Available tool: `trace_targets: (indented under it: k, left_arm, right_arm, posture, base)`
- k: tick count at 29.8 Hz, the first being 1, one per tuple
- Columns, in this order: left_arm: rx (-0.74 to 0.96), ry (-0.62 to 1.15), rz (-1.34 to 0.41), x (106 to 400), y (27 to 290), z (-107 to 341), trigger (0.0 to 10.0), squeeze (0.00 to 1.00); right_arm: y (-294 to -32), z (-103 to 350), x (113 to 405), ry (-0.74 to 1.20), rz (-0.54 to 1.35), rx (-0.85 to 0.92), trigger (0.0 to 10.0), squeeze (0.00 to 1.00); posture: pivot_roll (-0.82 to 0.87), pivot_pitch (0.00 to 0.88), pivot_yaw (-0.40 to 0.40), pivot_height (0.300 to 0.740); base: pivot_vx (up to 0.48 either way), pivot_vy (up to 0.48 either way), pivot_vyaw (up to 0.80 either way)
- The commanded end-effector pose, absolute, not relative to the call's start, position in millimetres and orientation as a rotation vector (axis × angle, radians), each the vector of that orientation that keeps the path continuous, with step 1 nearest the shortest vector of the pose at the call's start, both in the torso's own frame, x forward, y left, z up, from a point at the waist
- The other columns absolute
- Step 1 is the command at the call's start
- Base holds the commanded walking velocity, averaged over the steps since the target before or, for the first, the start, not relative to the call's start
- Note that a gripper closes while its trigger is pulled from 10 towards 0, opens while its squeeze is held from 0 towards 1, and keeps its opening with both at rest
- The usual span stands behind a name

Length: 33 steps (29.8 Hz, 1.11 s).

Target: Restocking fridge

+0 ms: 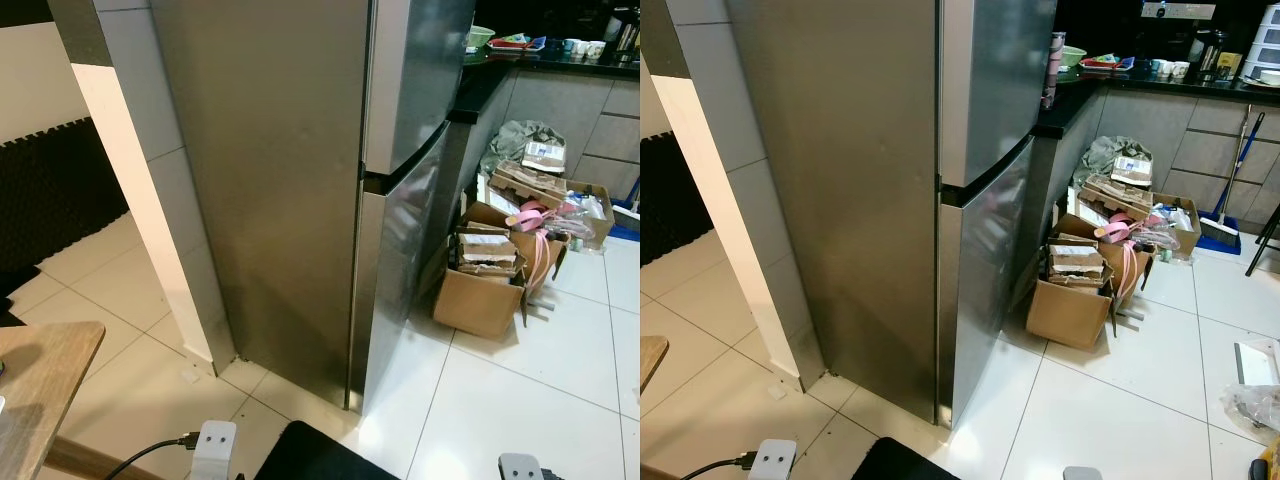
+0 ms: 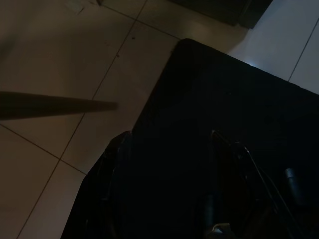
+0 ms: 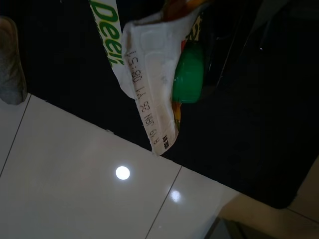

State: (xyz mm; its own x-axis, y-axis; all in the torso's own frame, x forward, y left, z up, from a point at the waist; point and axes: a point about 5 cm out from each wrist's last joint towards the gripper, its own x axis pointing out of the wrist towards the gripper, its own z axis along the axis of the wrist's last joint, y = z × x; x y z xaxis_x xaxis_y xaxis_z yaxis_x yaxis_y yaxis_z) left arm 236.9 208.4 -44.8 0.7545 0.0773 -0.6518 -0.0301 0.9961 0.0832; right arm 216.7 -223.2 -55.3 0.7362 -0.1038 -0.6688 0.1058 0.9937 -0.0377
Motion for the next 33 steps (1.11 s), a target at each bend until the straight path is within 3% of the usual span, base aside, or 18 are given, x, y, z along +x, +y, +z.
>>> trace_targets:
  k: [1, 19, 33]
  left_arm:
    - [0.076, 0.756, 0.057, 229, 210, -51, 10.0, 0.00]
    - [0.077, 0.751, 0.026, 230, 206, -51, 10.0, 0.00]
    - [0.084, 0.742, 0.016, 233, 206, -49, 10.0, 0.00]
  right_arm:
    - [-228, -59, 209, 0.760, -0.130, 0.013, 10.0, 0.00]
    - [-229, -62, 204, 0.765, -0.142, 0.017, 10.0, 0.00]
    - [-229, -62, 203, 0.766, -0.149, 0.025, 10.0, 0.00]
  posture:
    - [-0.06, 0.099, -0.036, 0.740]
    - [-0.07, 0.109, -0.022, 0.740]
    - [-0.07, 0.109, -0.015, 0.740]
  base:
    - [0.000, 0.000, 0.00]
    - [0.000, 0.000, 0.00]
    - [0.286, 0.000, 0.00]
